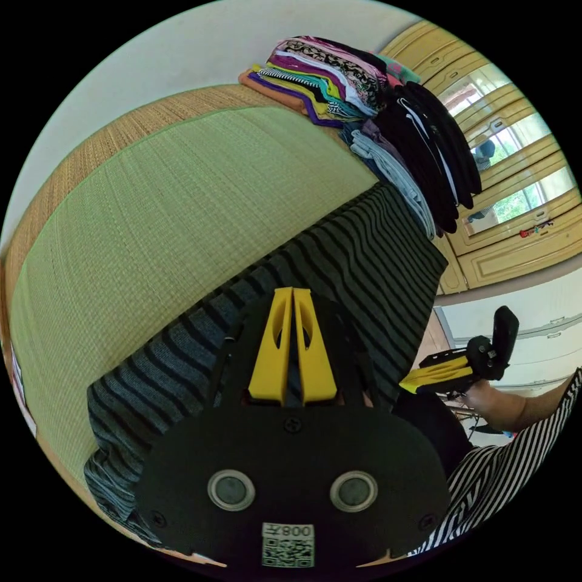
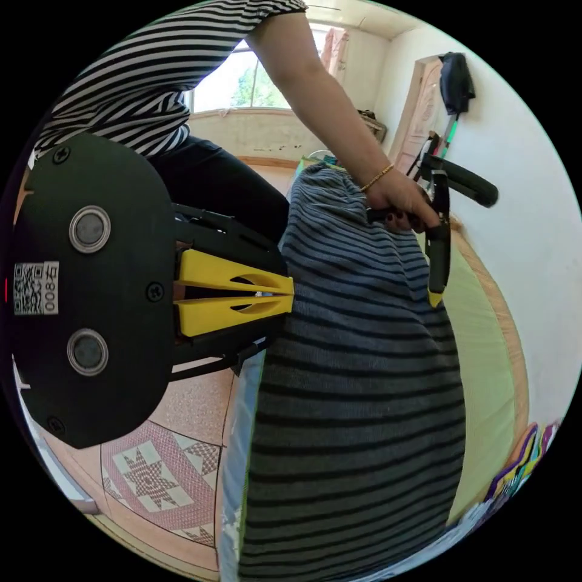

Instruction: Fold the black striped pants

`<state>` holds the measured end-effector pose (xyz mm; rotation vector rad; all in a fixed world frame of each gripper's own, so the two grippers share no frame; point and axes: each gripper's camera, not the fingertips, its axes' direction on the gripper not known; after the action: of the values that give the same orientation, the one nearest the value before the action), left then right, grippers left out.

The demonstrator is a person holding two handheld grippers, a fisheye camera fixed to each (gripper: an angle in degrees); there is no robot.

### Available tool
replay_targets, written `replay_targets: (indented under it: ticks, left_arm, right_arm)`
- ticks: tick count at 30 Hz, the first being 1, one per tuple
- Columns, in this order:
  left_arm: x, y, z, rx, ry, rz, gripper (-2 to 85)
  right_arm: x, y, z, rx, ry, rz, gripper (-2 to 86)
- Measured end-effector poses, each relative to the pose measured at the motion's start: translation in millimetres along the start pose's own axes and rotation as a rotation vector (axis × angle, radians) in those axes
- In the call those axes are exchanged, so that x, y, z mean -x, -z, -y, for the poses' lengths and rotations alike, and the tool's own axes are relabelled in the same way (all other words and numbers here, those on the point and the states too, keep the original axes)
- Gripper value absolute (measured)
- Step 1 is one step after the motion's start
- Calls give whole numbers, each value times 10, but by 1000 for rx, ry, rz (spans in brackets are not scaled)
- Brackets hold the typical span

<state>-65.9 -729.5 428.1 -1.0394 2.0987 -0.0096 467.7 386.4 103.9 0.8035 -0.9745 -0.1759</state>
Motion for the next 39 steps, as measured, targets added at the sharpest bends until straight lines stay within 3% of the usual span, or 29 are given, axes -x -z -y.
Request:
replay_targets:
  ticks: [7, 12, 21, 30, 39]
  left_arm:
    - [-632, -375, 941, 55, -140, -53, 17]
    - [-1021, -544, 1495, 63, -203, -70, 34]
    - [-1468, -793, 2304, 114, -247, -93, 68]
    - [-1910, -1038, 2919, 144, -310, -87, 80]
    - [-2150, -1328, 3533, 187, -337, -28, 92]
  right_arm:
    - [-989, 1542, -530, -348, -308, -154, 60]
    - [-1472, 2317, -805, -493, -440, -245, 95]
    - [-1730, 2973, -1009, -533, -482, -313, 99]
    - [-2039, 3223, -916, -471, -506, -248, 107]
    - [-2239, 3451, -1041, -529, -511, -125, 95]
